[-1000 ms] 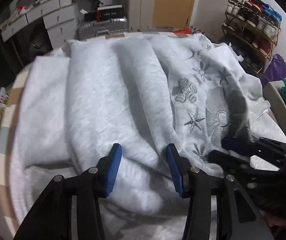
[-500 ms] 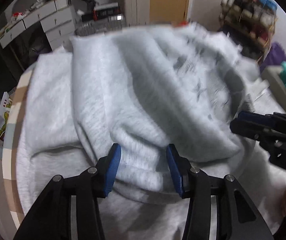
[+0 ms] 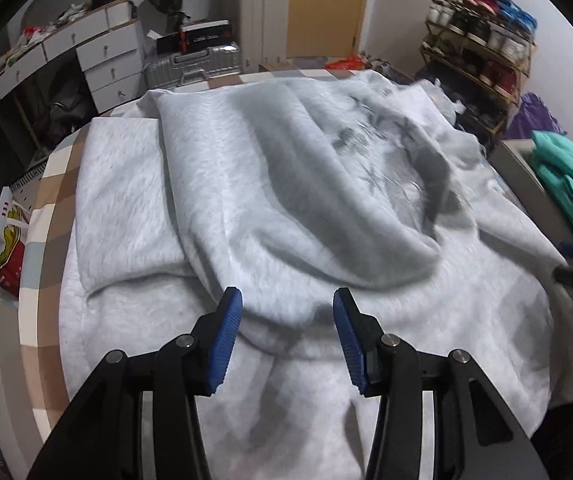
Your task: Fold large clothes
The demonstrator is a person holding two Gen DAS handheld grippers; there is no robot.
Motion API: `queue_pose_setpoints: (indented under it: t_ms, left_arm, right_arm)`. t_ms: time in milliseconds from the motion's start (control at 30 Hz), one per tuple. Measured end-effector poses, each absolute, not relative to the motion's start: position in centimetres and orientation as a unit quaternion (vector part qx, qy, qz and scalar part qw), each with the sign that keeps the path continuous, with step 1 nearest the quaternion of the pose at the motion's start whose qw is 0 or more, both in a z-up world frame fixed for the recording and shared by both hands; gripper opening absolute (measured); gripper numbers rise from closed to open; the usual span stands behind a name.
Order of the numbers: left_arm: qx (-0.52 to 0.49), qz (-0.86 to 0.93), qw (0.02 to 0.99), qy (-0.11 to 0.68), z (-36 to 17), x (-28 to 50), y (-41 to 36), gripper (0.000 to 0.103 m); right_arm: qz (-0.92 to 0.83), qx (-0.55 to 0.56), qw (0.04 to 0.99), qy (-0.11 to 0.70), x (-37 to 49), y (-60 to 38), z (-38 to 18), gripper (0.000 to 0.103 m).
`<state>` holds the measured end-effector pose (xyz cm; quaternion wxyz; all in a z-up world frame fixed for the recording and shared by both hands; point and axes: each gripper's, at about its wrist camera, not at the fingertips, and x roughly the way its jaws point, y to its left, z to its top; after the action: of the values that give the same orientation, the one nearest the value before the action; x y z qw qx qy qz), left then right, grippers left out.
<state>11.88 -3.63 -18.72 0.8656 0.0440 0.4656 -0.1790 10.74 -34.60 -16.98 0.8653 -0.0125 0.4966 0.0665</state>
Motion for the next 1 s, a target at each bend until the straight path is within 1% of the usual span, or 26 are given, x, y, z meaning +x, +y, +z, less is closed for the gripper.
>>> queue_pose_setpoints:
  t_ms: [100, 133, 167, 200, 233, 267, 367, 433, 500, 567, 600, 667, 700, 733, 767, 800, 833, 900, 967, 1000]
  left_arm:
    - [0.034, -0.189, 0.858, 0.477, -18.2, 11.0, -3.2, 0.042]
    - [0.030, -0.193, 0.855, 0.481, -18.1, 10.5, -2.8, 0.042]
    - [0.029, -0.200, 0.849, 0.488, -18.0, 9.9, -2.8, 0.041]
    - [0.035, -0.199, 0.848, 0.490, -18.0, 9.3, -2.7, 0.042]
    - [0.049, -0.191, 0.847, 0.494, -18.2, 8.8, -2.8, 0.042]
    - [0.060, -0.184, 0.846, 0.497, -18.4, 8.5, -2.9, 0.042]
    - [0.090, -0.154, 0.839, 0.513, -19.2, 7.8, -2.9, 0.042]
    - [0.102, -0.127, 0.835, 0.525, -19.9, 7.9, -2.5, 0.042]
    - [0.111, -0.108, 0.829, 0.537, -20.5, 8.0, -2.1, 0.042]
    - [0.117, -0.105, 0.830, 0.536, -20.2, 7.7, -1.8, 0.042]
    - [0.122, -0.099, 0.832, 0.532, -19.9, 7.3, -1.5, 0.042]
    - [0.115, -0.086, 0.842, 0.520, -18.9, 5.8, -0.4, 0.042]
    - [0.107, -0.082, 0.844, 0.520, -18.7, 5.0, 0.1, 0.044]
    - [0.096, -0.081, 0.845, 0.520, -18.5, 4.2, 0.8, 0.049]
    - [0.080, -0.084, 0.844, 0.523, -18.5, 3.1, 1.6, 0.070]
    - [0.072, -0.084, 0.845, 0.524, -18.7, 2.5, 2.1, 0.088]
    - [0.062, -0.078, 0.845, 0.525, -19.1, 2.1, 2.7, 0.089]
    - [0.054, -0.063, 0.837, 0.541, -20.5, 2.4, 3.4, 0.089]
    - [0.044, -0.046, 0.831, 0.553, -20.8, 3.9, 3.9, 0.089]
    - [0.033, -0.042, 0.833, 0.551, -20.5, 4.6, 4.3, 0.089]
  right_arm:
    - [0.053, -0.024, 0.841, 0.537, 9.9, -35.6, -19.8, 0.069]
    - [0.054, -0.025, 0.838, 0.542, 9.7, -35.8, -20.5, 0.068]
    - [0.055, -0.029, 0.836, 0.546, 9.5, -36.0, -20.9, 0.064]
    - [0.054, -0.039, 0.836, 0.544, 9.1, -36.0, -21.0, 0.043]
    - [0.052, -0.045, 0.837, 0.542, 8.8, -36.2, -21.0, 0.015]
    - [0.043, -0.052, 0.839, 0.540, 8.6, -36.5, -20.8, 0.007]
    - [0.031, -0.016, 0.851, 0.524, 8.0, -38.9, -18.9, 0.007]
    - [0.017, -0.022, 0.861, 0.509, 7.6, -39.5, -17.9, 0.007]
    - [-0.003, -0.061, 0.859, 0.508, 7.5, -39.2, -18.3, 0.008]
    - [-0.016, -0.076, 0.832, 0.549, 8.2, -38.4, -20.8, 0.010]
    - [-0.012, -0.089, 0.827, 0.555, 8.3, -37.6, -21.4, 0.013]
    - [-0.015, -0.130, 0.835, 0.534, 7.9, -36.4, -20.1, 0.014]
    - [-0.013, -0.134, 0.842, 0.522, 7.6, -35.9, -19.3, 0.016]
    - [-0.004, -0.130, 0.859, 0.496, 6.9, -35.3, -17.6, 0.028]
    - [0.006, -0.122, 0.875, 0.469, 6.3, -34.9, -16.1, 0.036]
    - [0.022, -0.108, 0.892, 0.438, 5.6, -34.3, -14.4, 0.050]
    - [0.036, -0.092, 0.904, 0.416, 5.2, -33.9, -13.2, 0.062]
    - [0.085, -0.049, 0.920, 0.380, 4.5, -32.1, -11.2, 0.064]
    - [0.126, -0.033, 0.917, 0.378, 4.8, -30.6, -10.5, 0.068]
    - [0.143, -0.032, 0.914, 0.379, 5.5, -29.3, -10.5, 0.074]
